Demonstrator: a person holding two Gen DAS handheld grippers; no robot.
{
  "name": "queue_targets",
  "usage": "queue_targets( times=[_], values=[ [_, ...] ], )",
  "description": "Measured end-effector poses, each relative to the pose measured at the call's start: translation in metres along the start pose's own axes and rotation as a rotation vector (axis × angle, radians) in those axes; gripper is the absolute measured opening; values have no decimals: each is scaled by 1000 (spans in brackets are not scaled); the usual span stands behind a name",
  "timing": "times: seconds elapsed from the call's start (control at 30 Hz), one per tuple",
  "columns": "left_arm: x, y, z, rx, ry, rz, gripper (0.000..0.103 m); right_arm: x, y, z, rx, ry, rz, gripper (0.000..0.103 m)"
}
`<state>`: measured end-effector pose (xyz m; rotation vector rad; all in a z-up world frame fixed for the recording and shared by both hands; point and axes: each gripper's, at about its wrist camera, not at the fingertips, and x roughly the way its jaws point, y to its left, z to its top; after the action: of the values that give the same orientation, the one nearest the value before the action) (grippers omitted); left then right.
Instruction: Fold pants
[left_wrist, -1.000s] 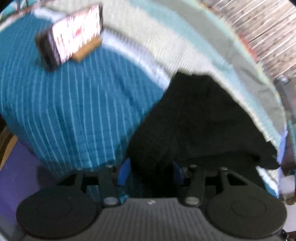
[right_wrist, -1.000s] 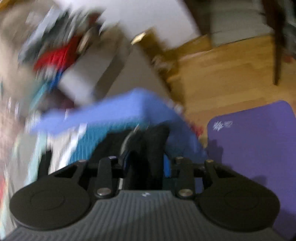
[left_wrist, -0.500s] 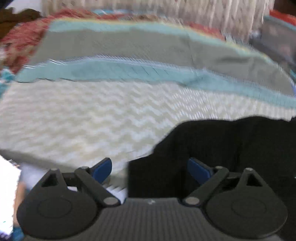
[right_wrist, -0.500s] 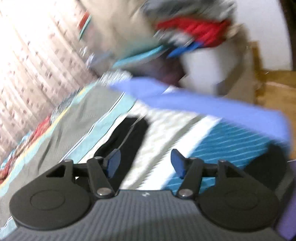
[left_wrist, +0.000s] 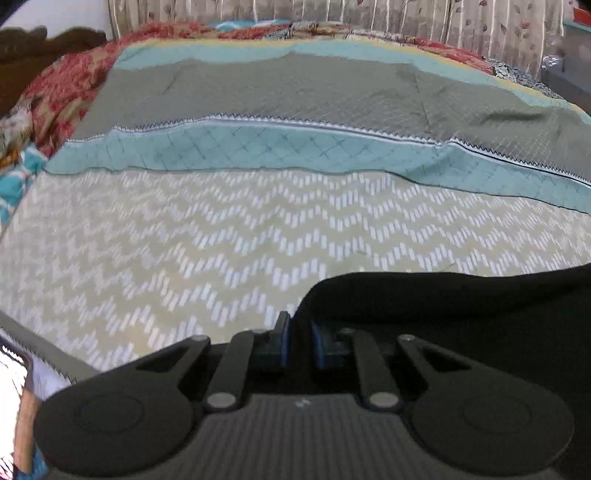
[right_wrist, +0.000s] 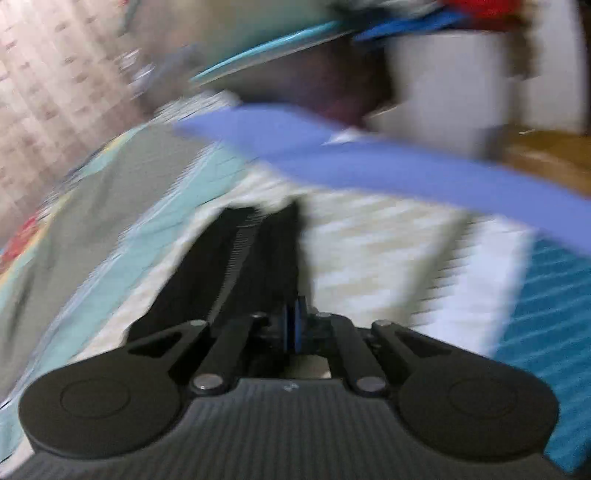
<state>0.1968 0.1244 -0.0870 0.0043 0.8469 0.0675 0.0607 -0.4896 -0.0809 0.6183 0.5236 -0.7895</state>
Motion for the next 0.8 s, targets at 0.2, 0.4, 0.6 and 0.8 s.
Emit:
queue_targets(
  times=[0.2,0.4,0.6,0.8],
  values=[
    [-13,-14,7,79,-64,-32,29,-26,-17,28,52,-118,-4,45],
    [-9,-22,15,119,-81,-74,55,37,84,54,0,139,170,72],
    [18,-44,4,262,-23,-34,56,100,146,36,-43,217,20,81],
    [11,-46,1,250,-35,-24,20,100,133,46,-132,163,23,8]
  ],
)
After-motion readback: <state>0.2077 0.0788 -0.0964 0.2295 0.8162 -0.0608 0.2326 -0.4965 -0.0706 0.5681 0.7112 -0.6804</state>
